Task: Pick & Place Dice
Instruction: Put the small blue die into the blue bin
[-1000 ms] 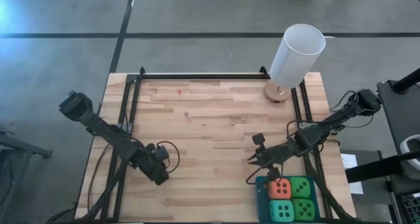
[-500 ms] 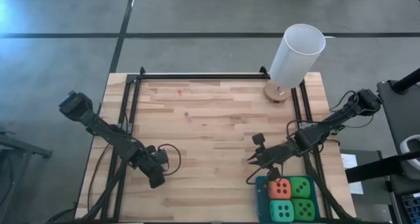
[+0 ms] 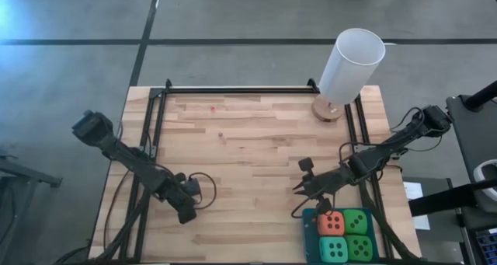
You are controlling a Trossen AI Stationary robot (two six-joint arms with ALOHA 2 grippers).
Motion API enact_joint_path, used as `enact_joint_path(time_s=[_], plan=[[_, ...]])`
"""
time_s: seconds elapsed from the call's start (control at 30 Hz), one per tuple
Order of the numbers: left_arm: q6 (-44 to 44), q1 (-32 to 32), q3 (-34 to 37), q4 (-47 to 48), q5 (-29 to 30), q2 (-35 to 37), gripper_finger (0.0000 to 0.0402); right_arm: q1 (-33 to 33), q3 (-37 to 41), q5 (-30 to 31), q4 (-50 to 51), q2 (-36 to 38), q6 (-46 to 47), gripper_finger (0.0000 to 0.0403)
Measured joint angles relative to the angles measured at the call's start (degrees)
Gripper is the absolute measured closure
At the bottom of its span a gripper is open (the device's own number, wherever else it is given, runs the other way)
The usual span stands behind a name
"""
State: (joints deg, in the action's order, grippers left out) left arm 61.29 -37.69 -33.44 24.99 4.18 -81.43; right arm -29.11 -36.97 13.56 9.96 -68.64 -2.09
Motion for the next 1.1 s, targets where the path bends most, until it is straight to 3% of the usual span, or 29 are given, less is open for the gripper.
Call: enact_joint_path(time_s=[0.2,0.43,0.73,1.1], plan=[[0.0,-0.1,-0.7,-0.5,1.8,-2.1,0.0323,0.0,0.0,0.0,0.0,0.0,0.1,0.0351],[-3.4,0.2,-1.9,-4.2,10.4,-3.1,0.0323,0.0,0.0,0.0,0.0,0.0,0.1,0.0351],[-9.3,1.9,-2.5,-9.7,13.0,-9.2,0.0323,0.0,0.0,0.0,-0.1,0.0,0.1,0.0351],[-14.9,2.9,-4.7,-12.1,23.6,-11.9,0.0323,0.0,0.0,0.0,-0.4,0.0,0.1,0.0351]])
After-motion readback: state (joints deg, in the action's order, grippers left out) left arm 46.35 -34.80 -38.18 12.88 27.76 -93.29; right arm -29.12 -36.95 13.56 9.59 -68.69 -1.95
